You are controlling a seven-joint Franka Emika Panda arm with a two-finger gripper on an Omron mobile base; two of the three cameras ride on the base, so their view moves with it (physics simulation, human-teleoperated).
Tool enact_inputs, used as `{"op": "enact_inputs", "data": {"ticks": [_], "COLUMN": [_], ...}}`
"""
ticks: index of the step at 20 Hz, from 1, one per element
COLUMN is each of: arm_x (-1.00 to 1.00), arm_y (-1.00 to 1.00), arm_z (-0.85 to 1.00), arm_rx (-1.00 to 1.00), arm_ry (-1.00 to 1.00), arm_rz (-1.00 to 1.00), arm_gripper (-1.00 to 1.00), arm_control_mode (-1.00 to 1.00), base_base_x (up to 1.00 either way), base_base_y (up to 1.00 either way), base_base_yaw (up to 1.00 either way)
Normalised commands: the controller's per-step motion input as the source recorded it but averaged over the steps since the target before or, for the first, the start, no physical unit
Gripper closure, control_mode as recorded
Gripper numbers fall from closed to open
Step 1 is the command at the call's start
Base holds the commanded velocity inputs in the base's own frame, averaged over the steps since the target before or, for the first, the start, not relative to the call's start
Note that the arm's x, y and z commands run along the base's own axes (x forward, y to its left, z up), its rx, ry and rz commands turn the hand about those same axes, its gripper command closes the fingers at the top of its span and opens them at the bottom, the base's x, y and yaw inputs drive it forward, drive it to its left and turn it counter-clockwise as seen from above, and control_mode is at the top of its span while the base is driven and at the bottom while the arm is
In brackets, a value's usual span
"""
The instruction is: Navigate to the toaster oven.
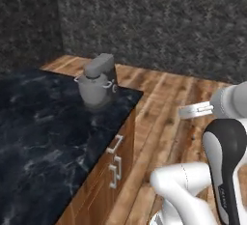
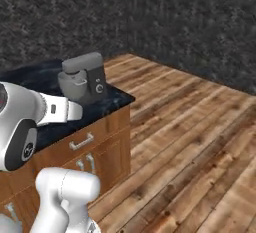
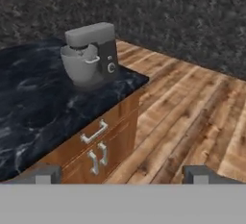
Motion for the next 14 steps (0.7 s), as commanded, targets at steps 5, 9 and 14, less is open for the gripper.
{"op": "enact_inputs", "data": {"ticks": [5,9,14], "arm_x": [0.00,0.00,0.00], "arm_y": [0.00,0.00,0.00], "arm_z": [0.00,0.00,0.00], "arm_rx": [0.00,0.00,0.00], "arm_ry": [0.00,0.00,0.00], "arm_rz": [0.00,0.00,0.00], "arm_gripper": [-1.00,-1.00,-1.00], "arm_control_mode": [1.00,1.00,1.00], "base_base_x": [0.00,0.00,0.00], "base_base_y": [0.00,0.00,-0.12], "base_base_yaw": [-0.99,-0.96,-0.86]}}
